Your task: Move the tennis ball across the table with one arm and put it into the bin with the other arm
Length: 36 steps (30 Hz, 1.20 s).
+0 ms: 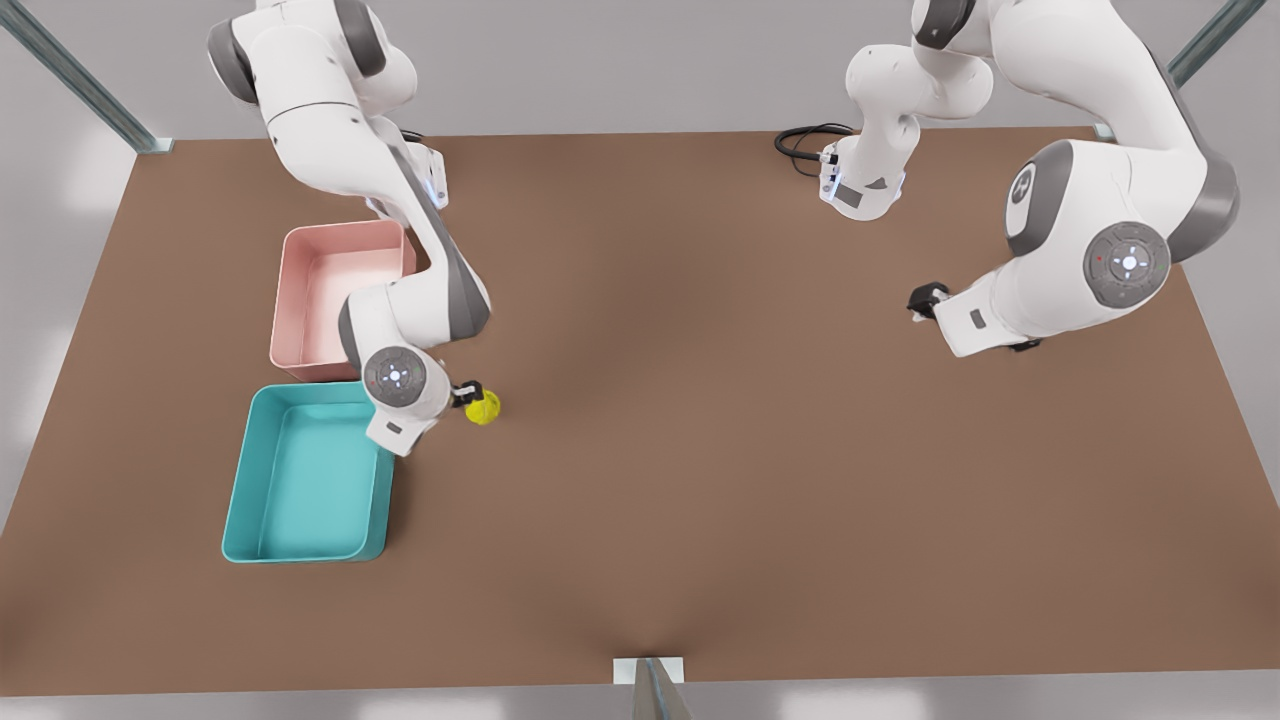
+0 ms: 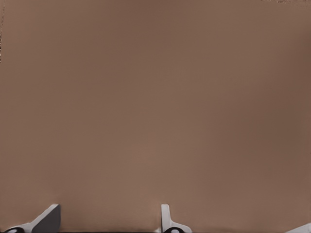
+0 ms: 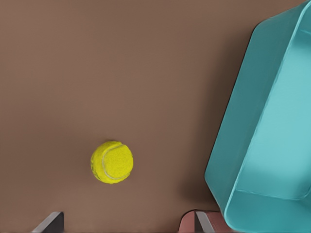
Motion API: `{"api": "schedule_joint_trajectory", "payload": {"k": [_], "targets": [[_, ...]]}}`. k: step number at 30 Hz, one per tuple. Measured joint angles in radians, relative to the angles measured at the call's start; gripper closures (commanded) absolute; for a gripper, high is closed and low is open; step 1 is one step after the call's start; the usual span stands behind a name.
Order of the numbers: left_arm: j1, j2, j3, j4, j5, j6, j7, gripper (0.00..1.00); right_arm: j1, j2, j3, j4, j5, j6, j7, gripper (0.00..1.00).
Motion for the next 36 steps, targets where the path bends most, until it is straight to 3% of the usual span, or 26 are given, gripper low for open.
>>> {"api": "schedule_joint_trajectory", "payload": {"k": [14, 36], "targets": [[0.002, 0.001, 0.0, -0.022, 0.001, -0.03, -0.313, 0.0, 0.0, -0.03, 0.001, -0.298, 0.024, 0.383, 0.136, 0.0], [0.01, 0.019, 0.0, -0.046, 0.0, -0.035, -0.501, 0.0, 0.02, 0.085, 0.017, -0.366, 0.028, 0.593, 0.22, 0.0]]}}
